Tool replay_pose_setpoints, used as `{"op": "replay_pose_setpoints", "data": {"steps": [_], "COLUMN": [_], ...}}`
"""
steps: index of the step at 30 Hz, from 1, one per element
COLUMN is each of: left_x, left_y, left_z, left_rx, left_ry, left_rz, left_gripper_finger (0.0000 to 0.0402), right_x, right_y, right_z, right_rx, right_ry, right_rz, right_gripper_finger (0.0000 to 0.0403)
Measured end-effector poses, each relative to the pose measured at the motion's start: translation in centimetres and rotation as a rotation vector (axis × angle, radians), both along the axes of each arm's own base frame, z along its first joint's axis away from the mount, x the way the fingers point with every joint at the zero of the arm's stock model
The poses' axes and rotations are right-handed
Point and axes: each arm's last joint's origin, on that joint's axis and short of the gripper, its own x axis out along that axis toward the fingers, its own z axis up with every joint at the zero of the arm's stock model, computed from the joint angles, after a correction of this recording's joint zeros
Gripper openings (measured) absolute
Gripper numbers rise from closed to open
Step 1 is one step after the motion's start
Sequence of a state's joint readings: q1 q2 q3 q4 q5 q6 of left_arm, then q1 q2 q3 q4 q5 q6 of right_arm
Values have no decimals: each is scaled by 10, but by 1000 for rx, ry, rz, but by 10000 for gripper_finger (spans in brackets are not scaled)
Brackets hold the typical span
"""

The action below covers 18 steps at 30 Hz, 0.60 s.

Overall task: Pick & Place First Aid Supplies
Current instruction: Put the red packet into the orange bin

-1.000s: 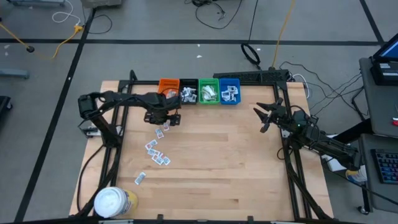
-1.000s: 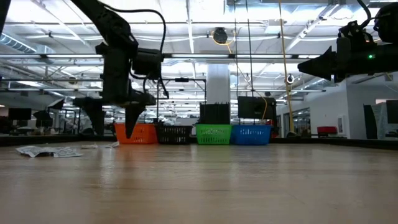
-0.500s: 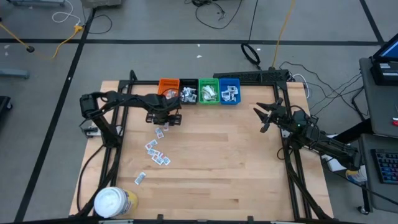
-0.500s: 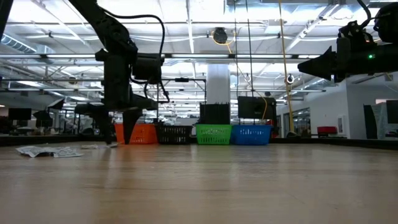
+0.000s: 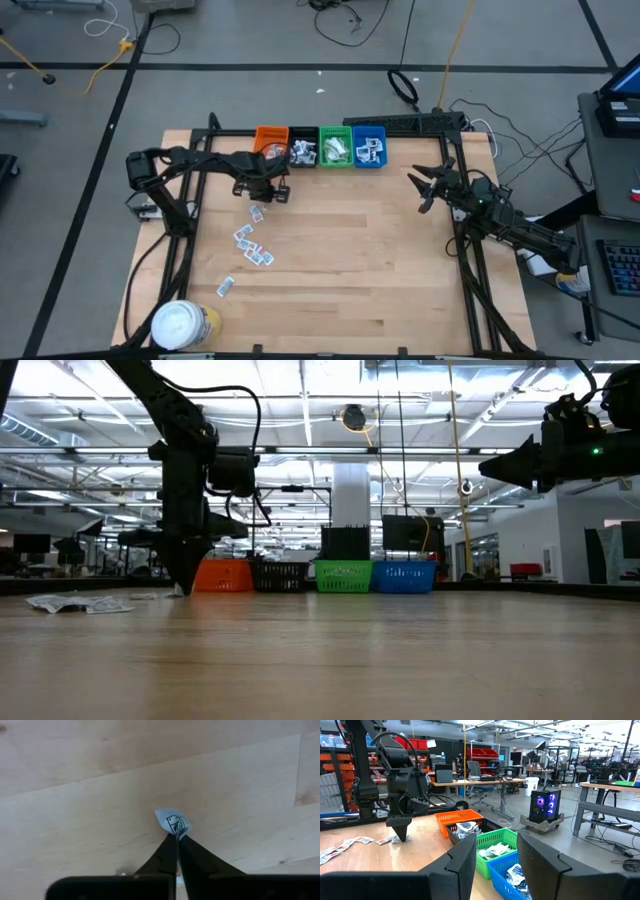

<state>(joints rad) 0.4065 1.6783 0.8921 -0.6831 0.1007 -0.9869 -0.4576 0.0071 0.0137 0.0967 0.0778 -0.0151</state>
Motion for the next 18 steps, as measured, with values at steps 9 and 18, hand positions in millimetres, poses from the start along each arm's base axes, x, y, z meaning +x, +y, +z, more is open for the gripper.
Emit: {"op": "replay_pose_setpoints", "data": {"steps": [9, 18], "left_x": [-9, -24], "left_y": [7, 6], "left_z": [23, 71], "left_rx": [-71, -32], "left_ry": [-66, -86], "left_rz": [-33, -43], "left_gripper_finger": [3, 1], "right_x": [0, 0], "right_y": [0, 0], "right_z": [0, 0], "right_rx": [0, 0], "right_ry": [0, 0], "right_rz": [0, 0], "right_gripper_finger": [139, 139]}}
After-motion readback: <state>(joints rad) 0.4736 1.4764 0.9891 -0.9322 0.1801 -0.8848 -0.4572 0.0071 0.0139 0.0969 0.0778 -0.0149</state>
